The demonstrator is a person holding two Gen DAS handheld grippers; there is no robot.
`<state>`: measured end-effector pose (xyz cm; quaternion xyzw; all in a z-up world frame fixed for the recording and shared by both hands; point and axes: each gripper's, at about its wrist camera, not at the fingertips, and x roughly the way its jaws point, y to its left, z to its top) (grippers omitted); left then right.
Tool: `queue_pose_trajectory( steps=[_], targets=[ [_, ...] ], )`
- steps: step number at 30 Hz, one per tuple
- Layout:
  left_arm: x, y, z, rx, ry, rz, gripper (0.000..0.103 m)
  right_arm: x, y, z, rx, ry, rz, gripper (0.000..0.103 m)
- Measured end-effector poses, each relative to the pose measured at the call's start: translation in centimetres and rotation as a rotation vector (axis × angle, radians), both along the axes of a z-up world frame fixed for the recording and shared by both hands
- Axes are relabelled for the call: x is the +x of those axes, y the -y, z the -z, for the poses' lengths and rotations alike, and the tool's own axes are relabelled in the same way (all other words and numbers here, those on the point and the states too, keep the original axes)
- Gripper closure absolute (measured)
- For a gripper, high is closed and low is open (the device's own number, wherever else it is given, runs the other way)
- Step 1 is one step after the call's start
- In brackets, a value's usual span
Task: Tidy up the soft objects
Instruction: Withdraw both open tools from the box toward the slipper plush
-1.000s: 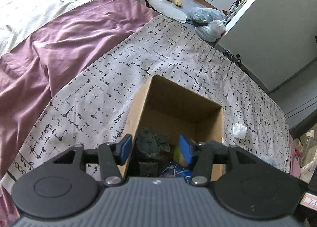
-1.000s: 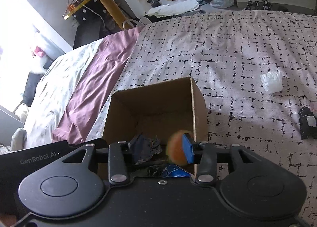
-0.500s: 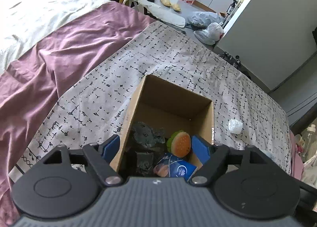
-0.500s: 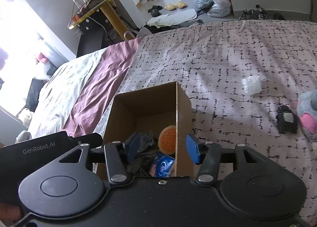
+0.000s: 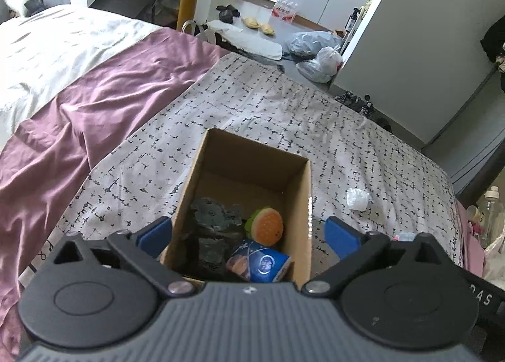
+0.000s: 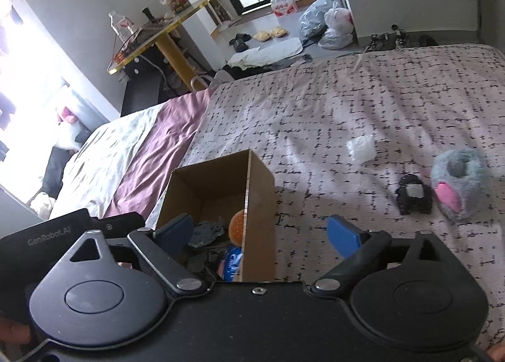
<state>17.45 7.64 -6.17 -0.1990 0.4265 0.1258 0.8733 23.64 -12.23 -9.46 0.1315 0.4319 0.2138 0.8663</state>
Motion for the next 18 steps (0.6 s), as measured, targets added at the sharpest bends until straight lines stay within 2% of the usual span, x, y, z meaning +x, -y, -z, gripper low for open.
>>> queue_pose_trajectory(
  steps=[6,12,18],
  targets=[
    [-0.4,2.1,-0.7,0.044,0.02,0.023,0.0,-0.6,2.6,-0.4,0.017,0.021,0.031,0.0],
    [-0.6,4.1,-1.1,0.072,0.035,0.044,0.0,-0.9,5.6,-0.4,0.022,0.049,0.057,0.0],
    [-0.7,6.3,-1.2,0.062,0.045,0.068,0.0,-1.2,8.8,-0.3,0.031,0.065,0.088,0.0]
  ],
)
